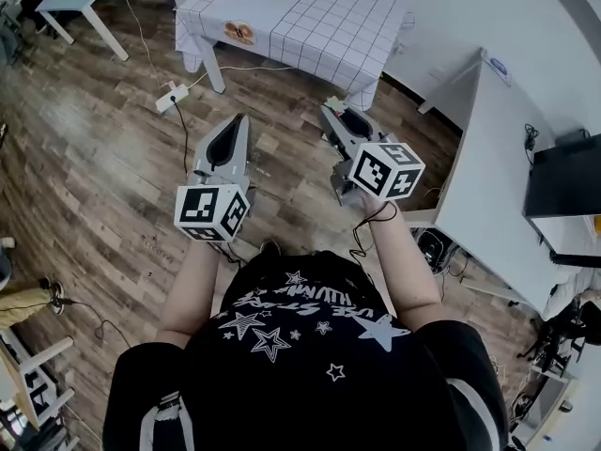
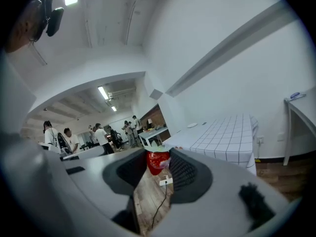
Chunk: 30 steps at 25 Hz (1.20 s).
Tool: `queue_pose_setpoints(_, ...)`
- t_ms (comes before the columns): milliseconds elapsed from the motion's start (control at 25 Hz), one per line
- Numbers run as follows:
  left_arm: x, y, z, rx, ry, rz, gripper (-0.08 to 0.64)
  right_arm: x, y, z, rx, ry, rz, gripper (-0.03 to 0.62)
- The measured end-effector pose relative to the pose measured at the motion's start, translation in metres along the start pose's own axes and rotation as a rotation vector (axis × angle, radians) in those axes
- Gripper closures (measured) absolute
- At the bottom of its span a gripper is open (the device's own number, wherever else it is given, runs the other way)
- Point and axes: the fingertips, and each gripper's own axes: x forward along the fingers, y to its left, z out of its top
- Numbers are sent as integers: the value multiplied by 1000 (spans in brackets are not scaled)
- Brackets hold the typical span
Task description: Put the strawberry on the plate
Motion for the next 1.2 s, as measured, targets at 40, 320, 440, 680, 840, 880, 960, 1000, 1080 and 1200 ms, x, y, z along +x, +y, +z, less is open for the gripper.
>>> queue_pose_setpoints(40, -1, 9, 1, -3, 0, 9, 552, 4, 2, -1, 3, -6, 0, 445)
queue_pose_setpoints(320, 17, 47, -4, -10, 6, 73, 551, 32, -6, -2, -7, -6, -1, 445)
queue_pose_setpoints(440, 34, 53, -8, 21, 10, 89, 551, 52, -23, 2, 7, -10, 20, 445)
queue_pose_setpoints(680, 90, 72, -12, 40, 18, 118, 551, 106, -72, 23, 23, -8, 72, 445)
queue_pose_setpoints(840, 140, 81, -10, 43, 25, 125, 551, 141, -113, 46, 35, -12, 93, 445)
queue_pose_setpoints(880, 152, 82, -9, 49, 28, 128, 551, 149, -123, 52, 41, -12, 98, 446)
queue_pose_setpoints(960, 177, 85, -9, 51, 35, 135, 552, 161, -142, 62, 50, -10, 109, 445)
queue_pose_setpoints(1000, 189, 86, -11, 49, 39, 136, 552, 166, -152, 66, 50, -7, 114, 446)
queue_pose_setpoints(1080, 211, 87, -16, 49, 48, 142, 551, 175, -172, 70, 56, 0, 115, 445)
queue_pose_setpoints(1200, 237, 93, -25, 42, 71, 177, 551, 188, -202, 75, 101, 3, 104, 445)
